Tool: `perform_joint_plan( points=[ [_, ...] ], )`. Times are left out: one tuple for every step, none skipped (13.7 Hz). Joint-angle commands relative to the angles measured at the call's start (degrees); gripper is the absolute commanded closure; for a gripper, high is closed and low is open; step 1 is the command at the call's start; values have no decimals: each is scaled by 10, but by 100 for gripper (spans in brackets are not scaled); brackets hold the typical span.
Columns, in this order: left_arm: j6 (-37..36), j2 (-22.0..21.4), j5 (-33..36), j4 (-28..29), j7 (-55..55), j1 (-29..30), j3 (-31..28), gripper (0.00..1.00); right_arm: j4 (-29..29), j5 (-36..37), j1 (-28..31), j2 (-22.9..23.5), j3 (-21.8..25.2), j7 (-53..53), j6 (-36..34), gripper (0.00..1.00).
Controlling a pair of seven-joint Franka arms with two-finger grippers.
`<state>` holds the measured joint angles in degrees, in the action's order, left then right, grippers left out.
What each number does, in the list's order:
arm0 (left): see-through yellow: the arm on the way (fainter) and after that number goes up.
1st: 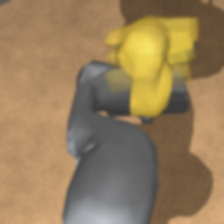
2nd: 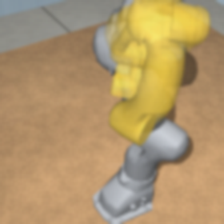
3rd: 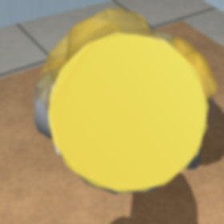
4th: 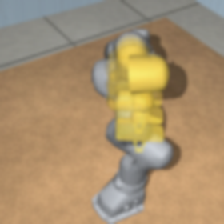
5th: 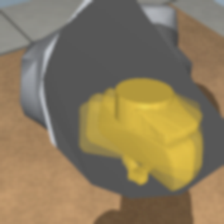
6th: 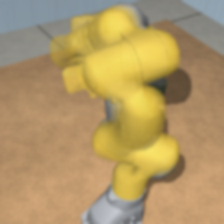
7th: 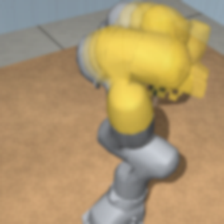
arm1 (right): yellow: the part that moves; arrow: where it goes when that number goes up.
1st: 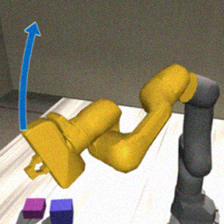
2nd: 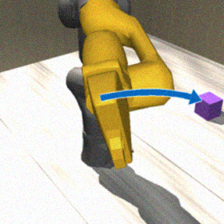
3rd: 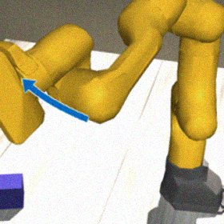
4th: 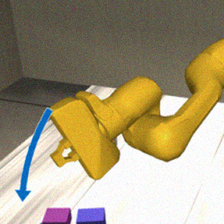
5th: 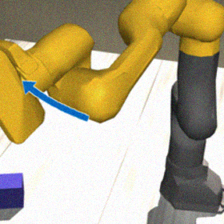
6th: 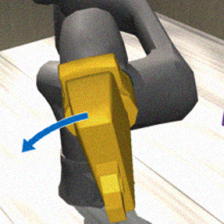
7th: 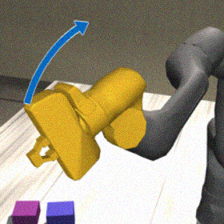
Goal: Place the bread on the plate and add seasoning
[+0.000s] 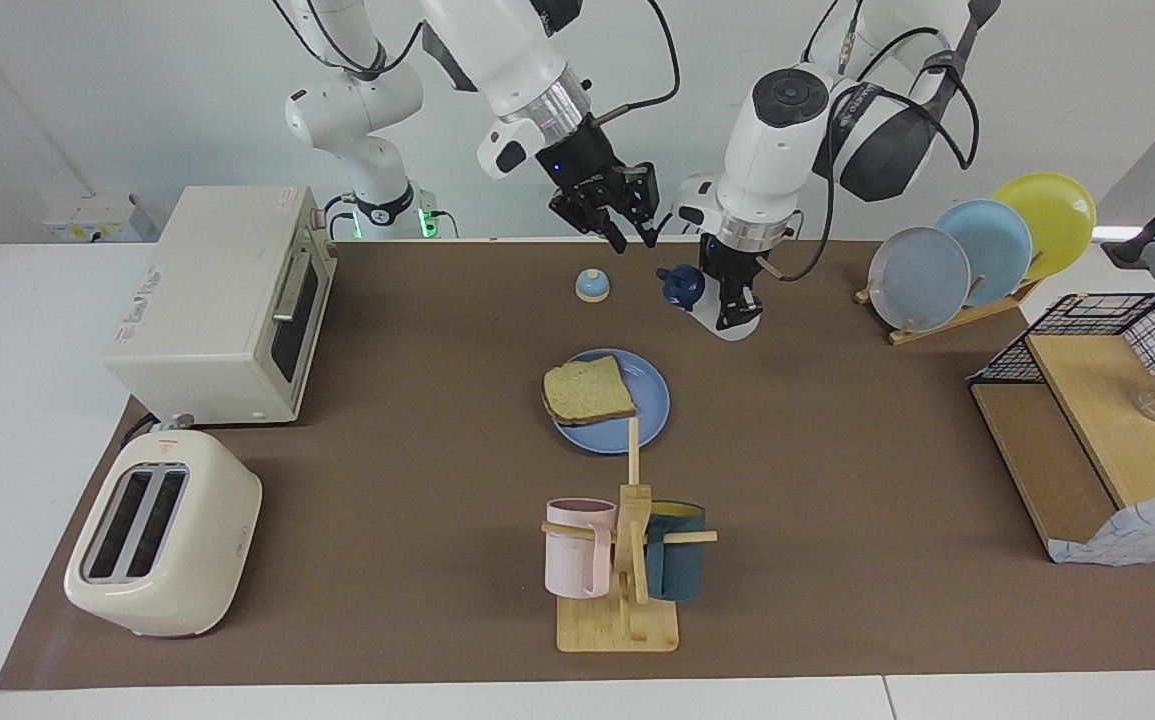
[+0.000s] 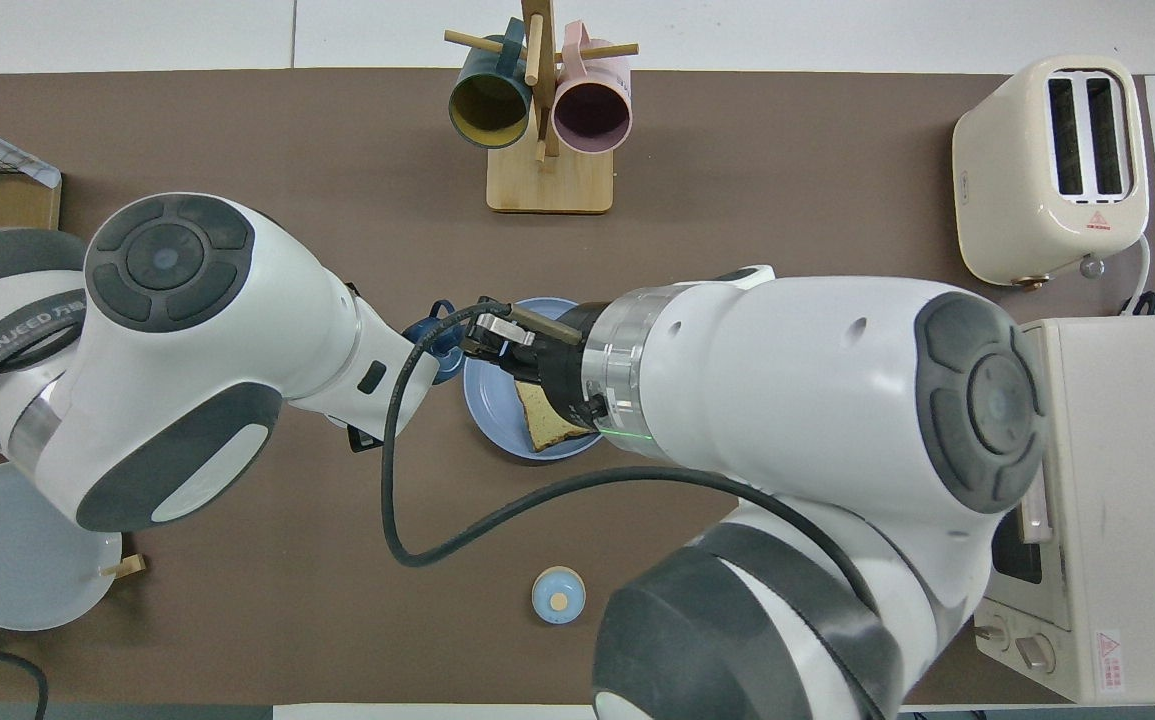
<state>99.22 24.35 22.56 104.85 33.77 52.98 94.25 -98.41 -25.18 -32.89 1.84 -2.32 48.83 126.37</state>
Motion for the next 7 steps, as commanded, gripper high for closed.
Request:
perform_joint_plan(
  points=[
    [6, -4, -12, 6, 21, 13, 9, 100, 3, -36, -2, 19, -1, 6, 38, 57],
    [6, -4, -13, 7, 23, 12, 9, 100, 4, -52, -2, 24, -1, 8, 48, 57],
    [5, -4, -13, 6, 23, 12, 9, 100, 6, -53, -3, 26, -1, 14, 52, 57],
    [3, -4, -13, 6, 24, 12, 9, 100, 6, -53, -3, 26, -1, 19, 52, 57],
    [2, -4, -13, 6, 24, 13, 9, 100, 5, -53, -4, 25, -1, 20, 51, 57],
    [1, -4, -13, 6, 24, 13, 9, 100, 4, -53, -4, 25, -1, 19, 49, 57],
    [2, -4, -13, 6, 24, 13, 9, 100, 3, -53, -4, 25, -1, 19, 49, 59]
  ],
)
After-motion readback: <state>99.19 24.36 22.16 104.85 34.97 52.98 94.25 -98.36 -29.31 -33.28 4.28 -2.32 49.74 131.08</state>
